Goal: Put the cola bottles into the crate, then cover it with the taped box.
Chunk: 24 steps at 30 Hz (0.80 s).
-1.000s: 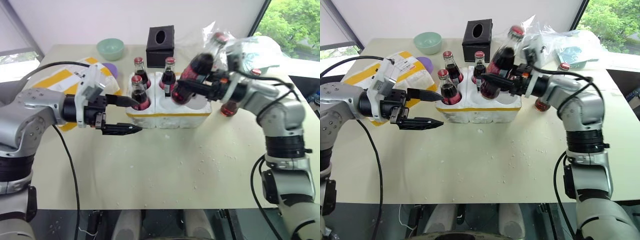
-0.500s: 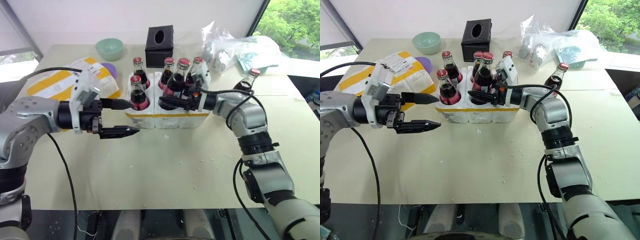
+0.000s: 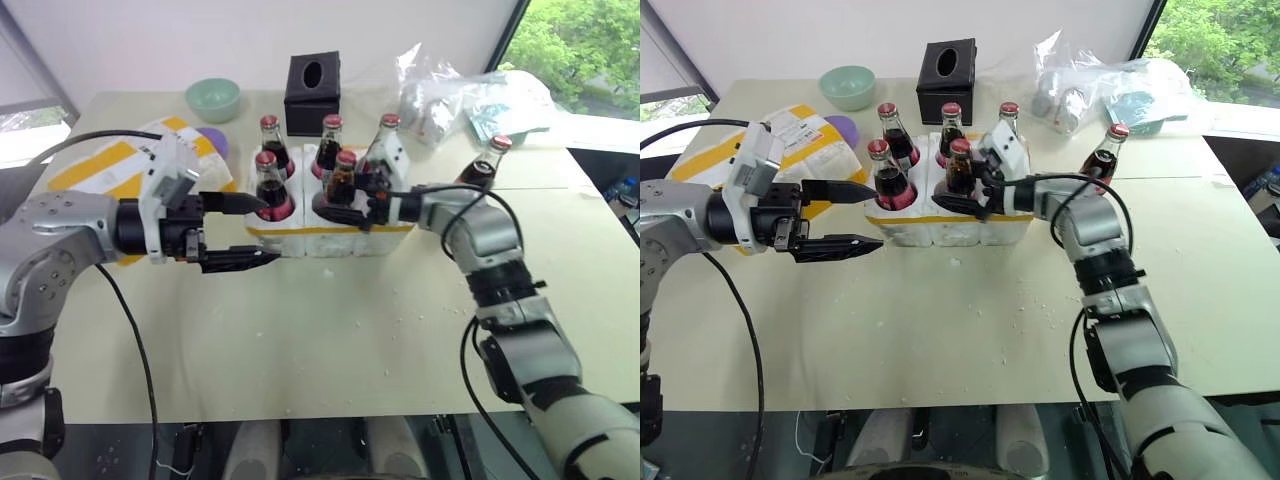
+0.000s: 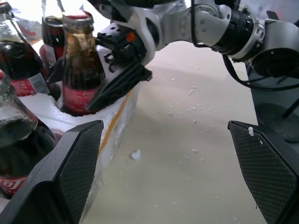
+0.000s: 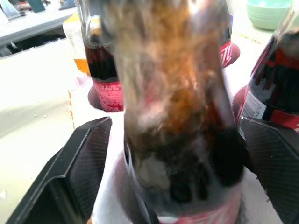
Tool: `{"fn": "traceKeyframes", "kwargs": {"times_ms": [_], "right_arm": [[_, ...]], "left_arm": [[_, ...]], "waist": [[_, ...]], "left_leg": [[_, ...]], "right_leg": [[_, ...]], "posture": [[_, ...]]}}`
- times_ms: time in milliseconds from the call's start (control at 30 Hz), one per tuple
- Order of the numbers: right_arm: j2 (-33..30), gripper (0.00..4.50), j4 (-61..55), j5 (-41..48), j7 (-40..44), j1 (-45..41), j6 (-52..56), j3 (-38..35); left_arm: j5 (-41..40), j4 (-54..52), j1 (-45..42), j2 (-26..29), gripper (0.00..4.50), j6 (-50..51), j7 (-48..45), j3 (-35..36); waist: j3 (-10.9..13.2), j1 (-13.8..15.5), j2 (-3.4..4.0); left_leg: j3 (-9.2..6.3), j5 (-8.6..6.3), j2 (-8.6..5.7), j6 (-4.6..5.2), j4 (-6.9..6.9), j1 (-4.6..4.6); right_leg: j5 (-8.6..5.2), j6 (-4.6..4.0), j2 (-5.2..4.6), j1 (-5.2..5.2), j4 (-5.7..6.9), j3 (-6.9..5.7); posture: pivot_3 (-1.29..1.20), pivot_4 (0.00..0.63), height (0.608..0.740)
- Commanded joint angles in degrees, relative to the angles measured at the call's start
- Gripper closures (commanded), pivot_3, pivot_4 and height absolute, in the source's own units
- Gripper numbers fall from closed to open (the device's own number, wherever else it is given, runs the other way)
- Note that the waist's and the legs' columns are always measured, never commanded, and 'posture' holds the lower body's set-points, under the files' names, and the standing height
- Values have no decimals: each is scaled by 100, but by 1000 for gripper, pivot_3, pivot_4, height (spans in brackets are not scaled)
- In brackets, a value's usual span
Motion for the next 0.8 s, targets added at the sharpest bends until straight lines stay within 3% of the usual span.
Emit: {"fn": "traceKeyframes", "kwargs": {"times_ms": [33, 200, 400, 600, 800], "right_arm": [[-606, 21, -1131, 358, -104, 529, 484, -699], [-1386, 21, -2716, 939, -390, 1812, 1341, -1680], [-1709, 21, -4029, 1480, -1060, 3178, 2216, -2803], [-1722, 21, -4049, 1312, -1799, 3761, 2247, -3442], [-1369, 21, -3266, 942, -2631, 3383, 1860, -3367]], "left_arm": [[-84, -37, -138, -40, 0, -86, 40, 72], [-51, 71, -180, -121, 0, -136, 1, -27], [151, 410, -490, -292, 0, -331, -186, -334], [309, 668, -711, -398, 0, -500, -376, -536], [401, 716, -815, -519, 0, -547, -417, -631]], "waist": [[0, 57, 0], [0, 98, 0], [-1, 68, -2], [-2, 78, -3], [-2, 79, -4]], "left_leg": [[0, 0, 0, 0, 0, -3], [0, 0, 0, 0, 0, -3], [3, 0, 2, 1, 3, 2], [5, 0, 3, 1, 8, 2], [5, 0, 3, 1, 8, 2]], "right_leg": [[0, 0, 0, 0, -4, 0], [0, 0, 0, 0, -5, 0], [-2, -3, 2, 1, -5, 1], [-11, -19, 2, 5, -7, 2], [-11, -19, 2, 6, -8, 2]], "posture": [[0, 150, 737], [0, 150, 737], [0, 150, 737], [0, 150, 737], [0, 150, 737]]}}
